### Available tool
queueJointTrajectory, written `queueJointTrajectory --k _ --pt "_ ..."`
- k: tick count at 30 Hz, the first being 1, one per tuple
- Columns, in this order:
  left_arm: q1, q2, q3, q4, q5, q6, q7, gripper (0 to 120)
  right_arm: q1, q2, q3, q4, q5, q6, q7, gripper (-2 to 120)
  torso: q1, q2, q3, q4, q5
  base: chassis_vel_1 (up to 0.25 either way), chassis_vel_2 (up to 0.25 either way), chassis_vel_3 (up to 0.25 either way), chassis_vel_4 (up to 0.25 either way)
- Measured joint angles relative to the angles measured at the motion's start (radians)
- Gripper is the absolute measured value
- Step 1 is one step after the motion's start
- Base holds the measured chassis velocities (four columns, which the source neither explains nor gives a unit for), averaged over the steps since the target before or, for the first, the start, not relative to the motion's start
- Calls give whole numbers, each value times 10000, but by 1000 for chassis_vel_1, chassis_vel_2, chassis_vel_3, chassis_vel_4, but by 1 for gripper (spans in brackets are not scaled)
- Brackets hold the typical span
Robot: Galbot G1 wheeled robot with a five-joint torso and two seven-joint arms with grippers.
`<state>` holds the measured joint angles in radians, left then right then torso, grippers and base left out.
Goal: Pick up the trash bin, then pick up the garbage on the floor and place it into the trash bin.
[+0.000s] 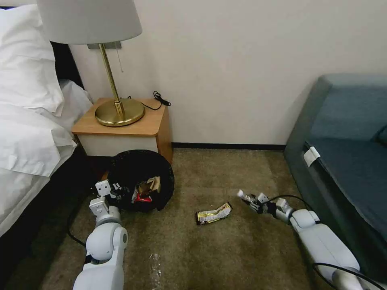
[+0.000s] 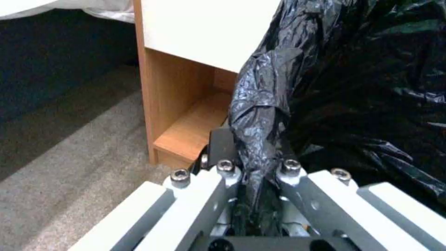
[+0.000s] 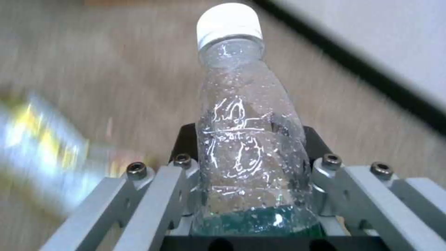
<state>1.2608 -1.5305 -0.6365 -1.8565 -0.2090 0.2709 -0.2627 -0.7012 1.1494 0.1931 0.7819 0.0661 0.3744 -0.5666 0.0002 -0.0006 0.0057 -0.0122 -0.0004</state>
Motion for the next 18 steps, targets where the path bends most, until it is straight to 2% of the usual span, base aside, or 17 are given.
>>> queueJointTrajectory --k 3,4,5,7,8,10,11,13,18 --pt "10 -23 9 38 -1 -12 0 2 10 310 -501 619 432 41 1091 29 0 0 0 4 1 0 0 0 0" --pt "10 -23 9 38 -1 -12 0 2 10 310 -501 619 432 41 1091 29 0 0 0 4 1 0 0 0 0" --pt "17 -47 45 68 4 -20 1 2 10 517 -914 1148 720 63 1876 29 0 0 0 5 -1 0 0 0 0" --pt "33 -58 87 90 7 -38 11 2 21 735 -1486 1827 1022 60 2799 29 0 0 -1 3 -1 0 0 0 0" --pt "33 -58 87 90 7 -38 11 2 21 735 -1486 1827 1022 60 2799 29 0 0 -1 3 -1 0 0 0 0" --pt "45 -61 111 122 20 -51 11 2 217 977 -2509 2683 1434 26 4024 29 0 0 -1 2 -2 0 0 0 0" --pt "45 -61 111 122 20 -51 11 2 217 977 -2509 2683 1434 26 4024 29 0 0 -1 2 -2 0 0 0 0" --pt "71 -90 145 127 41 -64 11 2 503 1120 -3388 3461 1767 -203 4935 29 0 1 -1 5 -2 0 0 0 0" --pt "93 -150 210 122 85 -79 10 2 811 1348 -4205 4294 2019 -520 5664 29 0 0 -1 4 0 0 0 0 0"
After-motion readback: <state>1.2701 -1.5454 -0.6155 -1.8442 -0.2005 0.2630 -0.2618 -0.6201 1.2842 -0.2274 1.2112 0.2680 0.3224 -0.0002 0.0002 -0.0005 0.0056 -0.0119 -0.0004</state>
